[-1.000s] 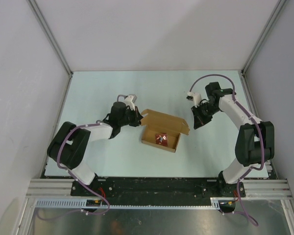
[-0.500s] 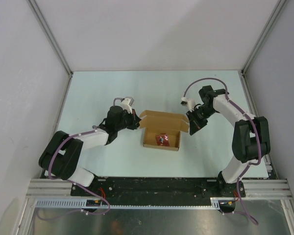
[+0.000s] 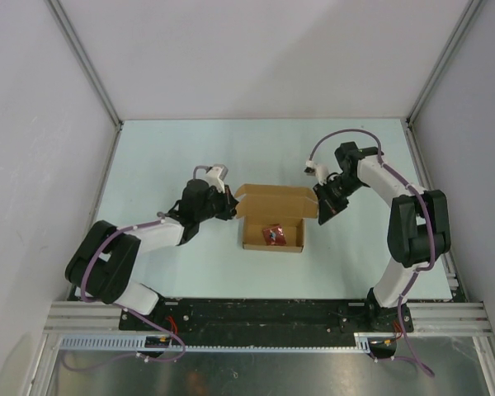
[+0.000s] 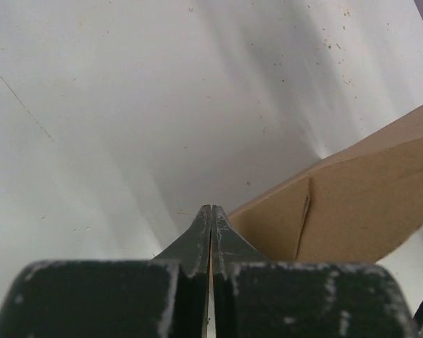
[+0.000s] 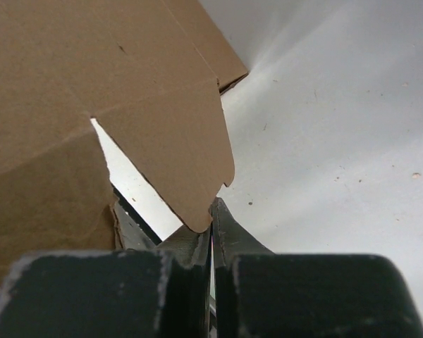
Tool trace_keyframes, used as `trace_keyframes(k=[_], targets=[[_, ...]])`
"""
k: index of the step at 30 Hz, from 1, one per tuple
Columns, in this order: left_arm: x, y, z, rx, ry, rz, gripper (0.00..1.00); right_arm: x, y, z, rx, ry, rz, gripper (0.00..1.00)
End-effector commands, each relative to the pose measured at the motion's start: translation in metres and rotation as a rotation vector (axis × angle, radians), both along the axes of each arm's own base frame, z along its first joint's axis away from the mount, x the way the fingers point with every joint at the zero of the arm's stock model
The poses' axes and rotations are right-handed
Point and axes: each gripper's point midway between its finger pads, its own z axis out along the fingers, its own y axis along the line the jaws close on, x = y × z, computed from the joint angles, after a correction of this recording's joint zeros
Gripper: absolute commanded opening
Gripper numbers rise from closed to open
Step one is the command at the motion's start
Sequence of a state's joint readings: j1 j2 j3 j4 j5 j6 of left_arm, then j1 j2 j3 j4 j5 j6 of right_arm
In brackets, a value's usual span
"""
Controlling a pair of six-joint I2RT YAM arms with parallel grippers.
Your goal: Fold the paper box
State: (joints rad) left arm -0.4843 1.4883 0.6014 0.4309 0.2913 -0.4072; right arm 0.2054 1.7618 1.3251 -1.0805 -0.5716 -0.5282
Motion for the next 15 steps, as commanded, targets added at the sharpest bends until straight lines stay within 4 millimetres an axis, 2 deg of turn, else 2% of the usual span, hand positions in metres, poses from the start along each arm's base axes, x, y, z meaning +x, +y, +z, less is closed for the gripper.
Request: trace_keyframes(k=[1,11,15], targets=[[-0.001,-0.006,0.021,-0.027,-0.063,-0.024,0.00,0.006,0.010,0.012,0.056,-0.011,0.014,0.00],[-0.009,-0.017,0.030,-0.039,-0.085,-0.049,0.00,-0.001,0.021,0.018,0.120,0.019,0.050,0.00],[-0.009,-0.017,0.030,-0.038,-0.084,-0.048,0.00,0.003,0.009,0.019,0.095,0.004,0.028,0.00]])
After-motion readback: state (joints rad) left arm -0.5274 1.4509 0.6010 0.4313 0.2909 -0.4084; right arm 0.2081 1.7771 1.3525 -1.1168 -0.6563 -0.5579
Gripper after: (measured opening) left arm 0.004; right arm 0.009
